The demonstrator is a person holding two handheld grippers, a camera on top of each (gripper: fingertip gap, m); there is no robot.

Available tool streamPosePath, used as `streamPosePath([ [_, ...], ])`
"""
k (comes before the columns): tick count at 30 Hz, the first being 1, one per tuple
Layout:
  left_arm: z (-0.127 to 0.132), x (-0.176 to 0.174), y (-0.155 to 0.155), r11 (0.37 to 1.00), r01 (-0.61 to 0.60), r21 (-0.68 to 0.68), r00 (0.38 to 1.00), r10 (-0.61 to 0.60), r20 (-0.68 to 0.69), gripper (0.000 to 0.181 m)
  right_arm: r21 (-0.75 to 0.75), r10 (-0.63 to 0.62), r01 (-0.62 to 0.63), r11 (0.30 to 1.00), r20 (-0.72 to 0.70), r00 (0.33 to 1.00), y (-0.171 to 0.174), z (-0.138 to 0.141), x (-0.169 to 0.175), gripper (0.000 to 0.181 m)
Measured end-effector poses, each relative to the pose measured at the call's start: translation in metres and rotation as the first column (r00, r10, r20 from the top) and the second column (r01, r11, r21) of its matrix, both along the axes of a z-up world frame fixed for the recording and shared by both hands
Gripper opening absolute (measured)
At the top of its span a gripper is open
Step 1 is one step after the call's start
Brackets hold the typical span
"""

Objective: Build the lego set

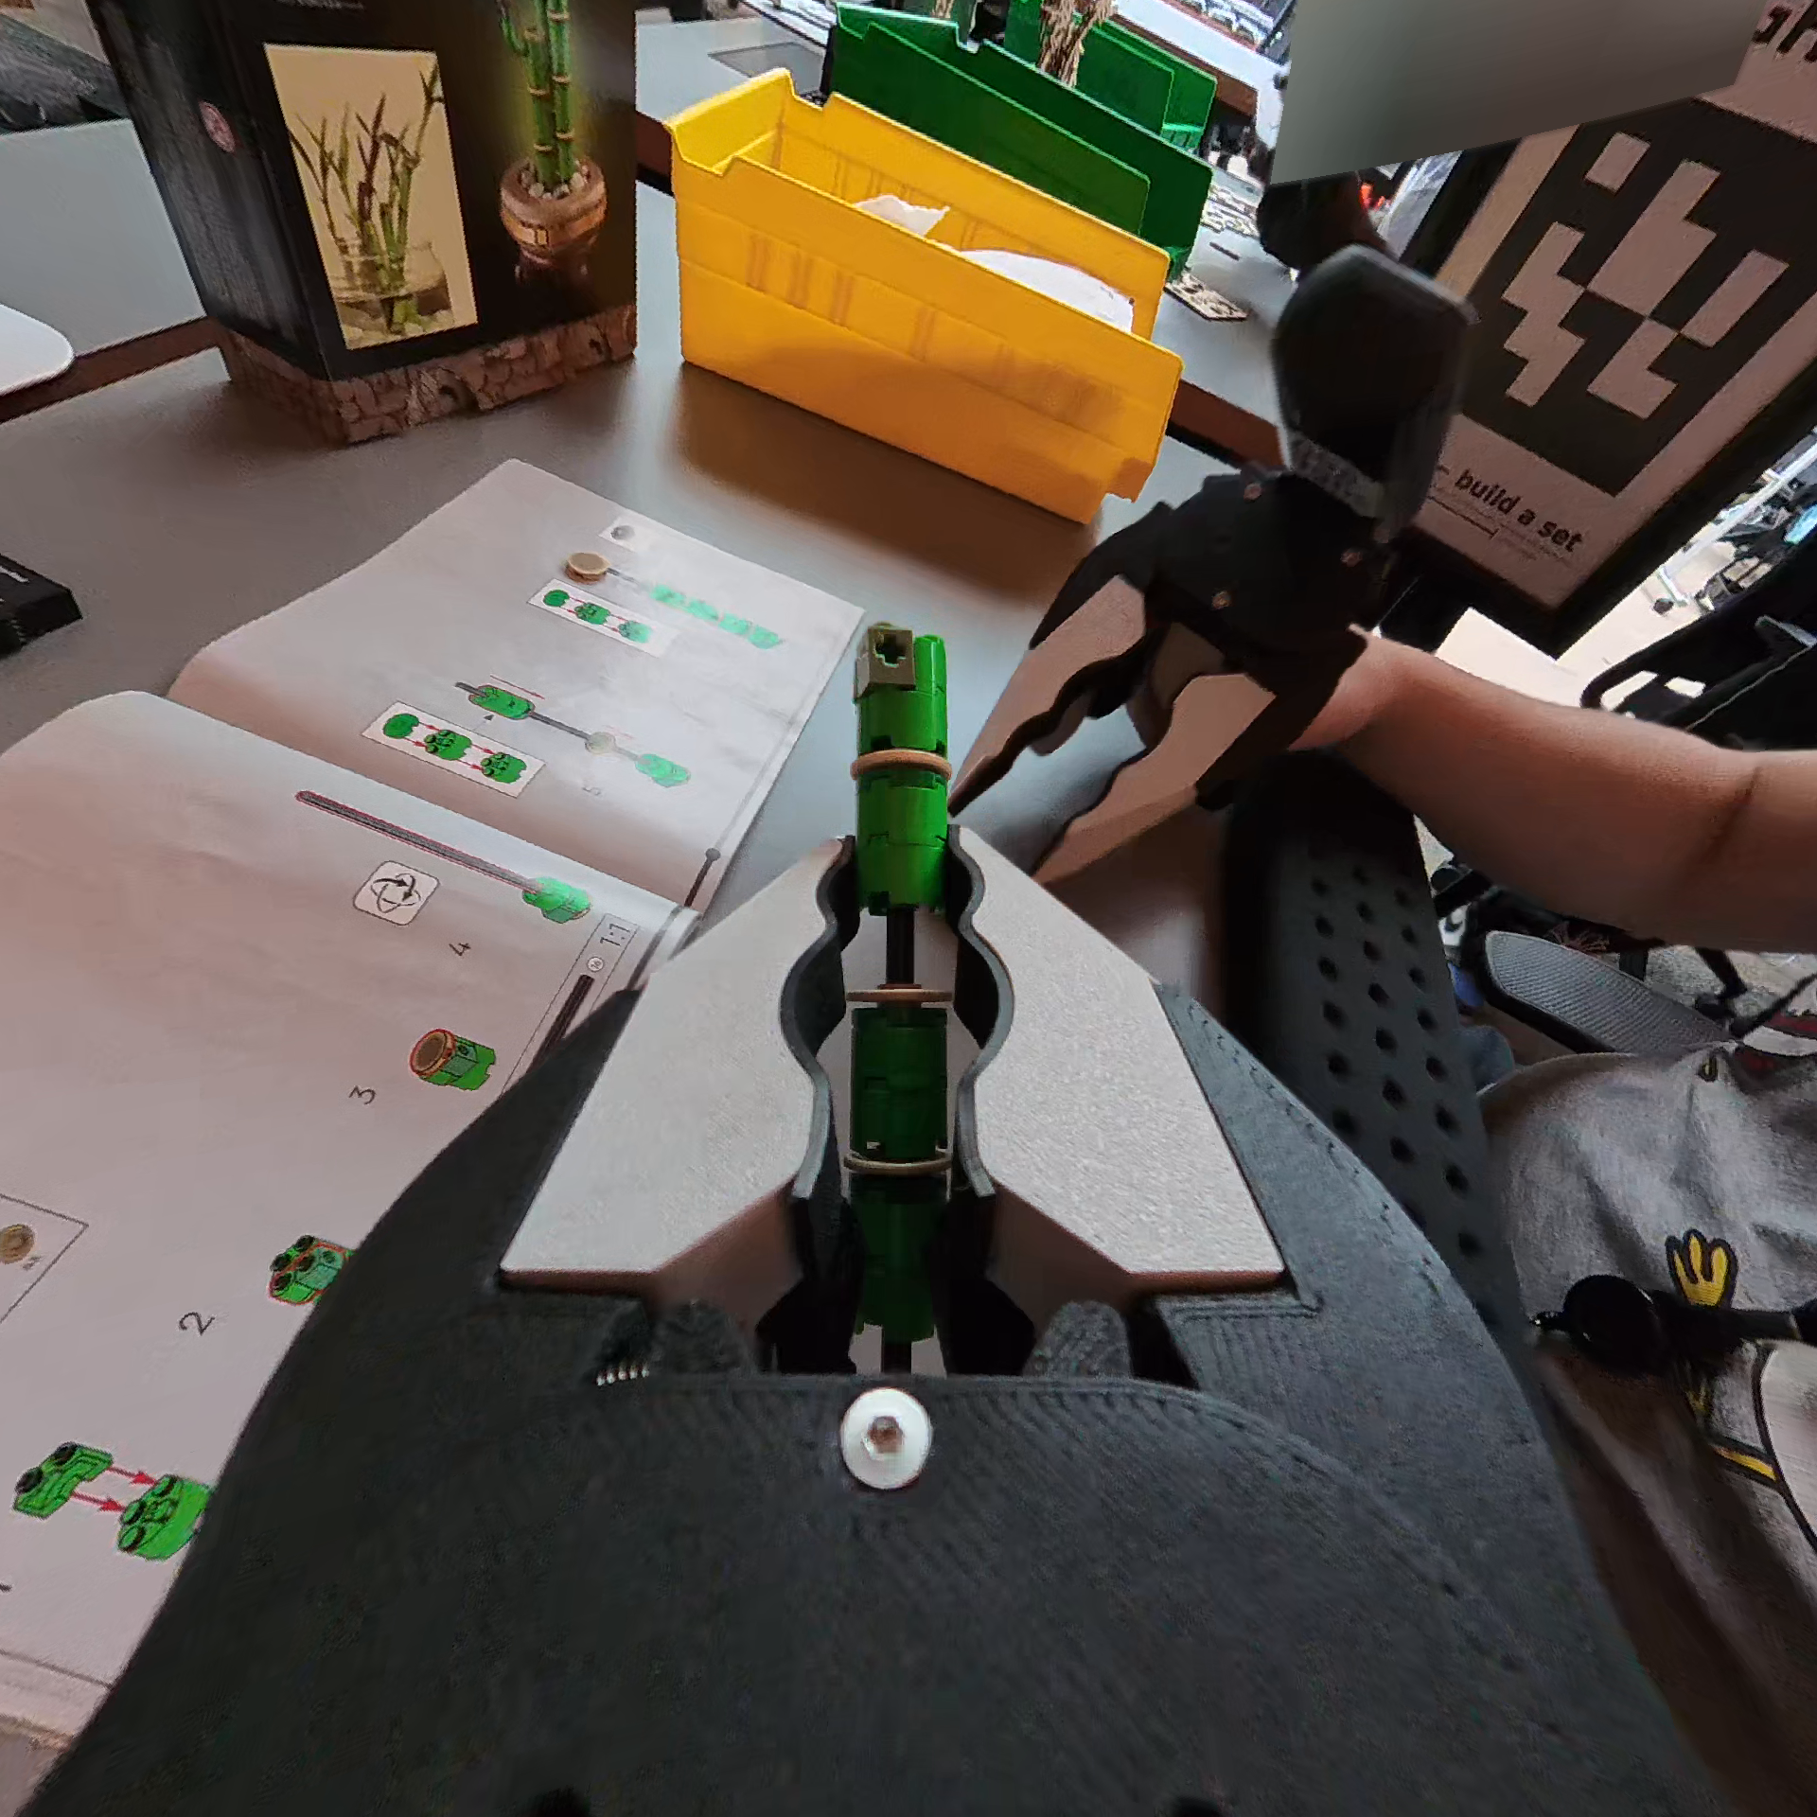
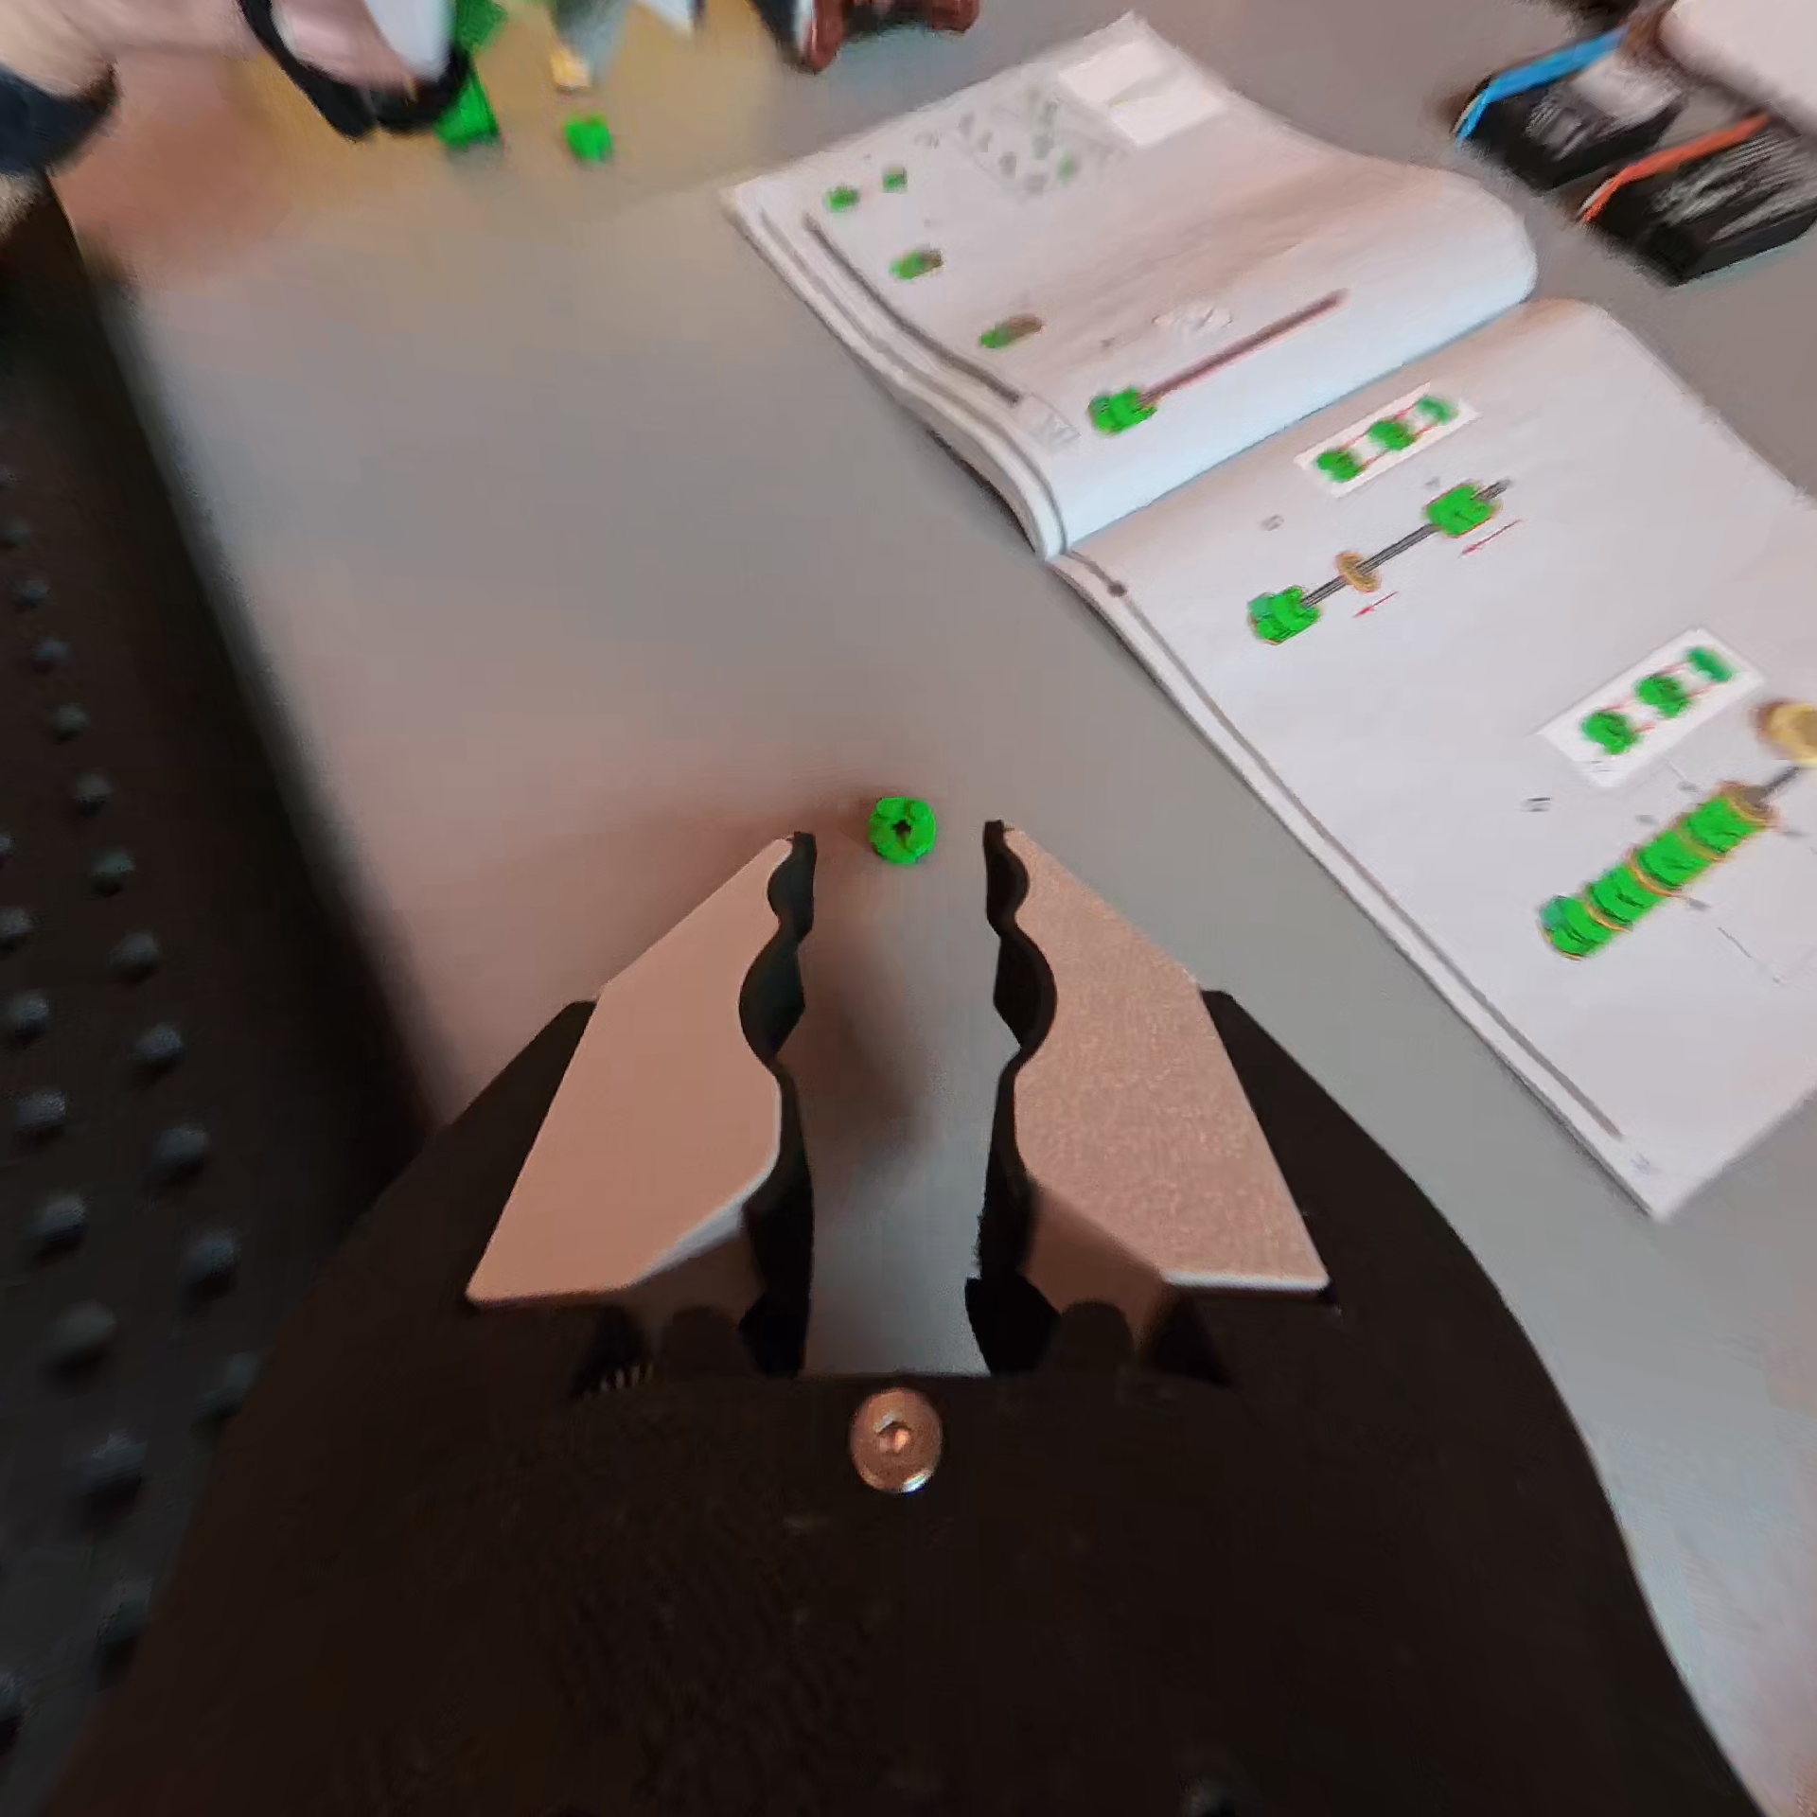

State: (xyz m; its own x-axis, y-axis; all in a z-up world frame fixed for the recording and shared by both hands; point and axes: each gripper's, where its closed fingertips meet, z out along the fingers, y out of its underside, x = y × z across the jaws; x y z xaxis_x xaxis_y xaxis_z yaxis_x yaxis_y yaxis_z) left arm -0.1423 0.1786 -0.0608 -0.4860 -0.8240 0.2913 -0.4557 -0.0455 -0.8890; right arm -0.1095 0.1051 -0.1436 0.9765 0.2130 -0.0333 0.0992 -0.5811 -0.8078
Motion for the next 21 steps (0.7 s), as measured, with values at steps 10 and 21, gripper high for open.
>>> streamPosePath([
  [10, 0.026, 0.003, -0.023, 0.999, 0.021, 0.037, 0.983, -0.027, 0.182, 0.013, 0.158, -0.323, 0.291, 0.944, 0.243, 0.915, -0.111, 0.060, -0.013, 0.036],
  [21, 0.093, 0.015, -0.023, 0.989, -0.098, 0.110, 0.945, 0.058, 0.320, 0.013, 0.220, -0.483, 0.444, 0.869, 0.174, 0.858, -0.206, 0.095, -0.045, 0.041],
])
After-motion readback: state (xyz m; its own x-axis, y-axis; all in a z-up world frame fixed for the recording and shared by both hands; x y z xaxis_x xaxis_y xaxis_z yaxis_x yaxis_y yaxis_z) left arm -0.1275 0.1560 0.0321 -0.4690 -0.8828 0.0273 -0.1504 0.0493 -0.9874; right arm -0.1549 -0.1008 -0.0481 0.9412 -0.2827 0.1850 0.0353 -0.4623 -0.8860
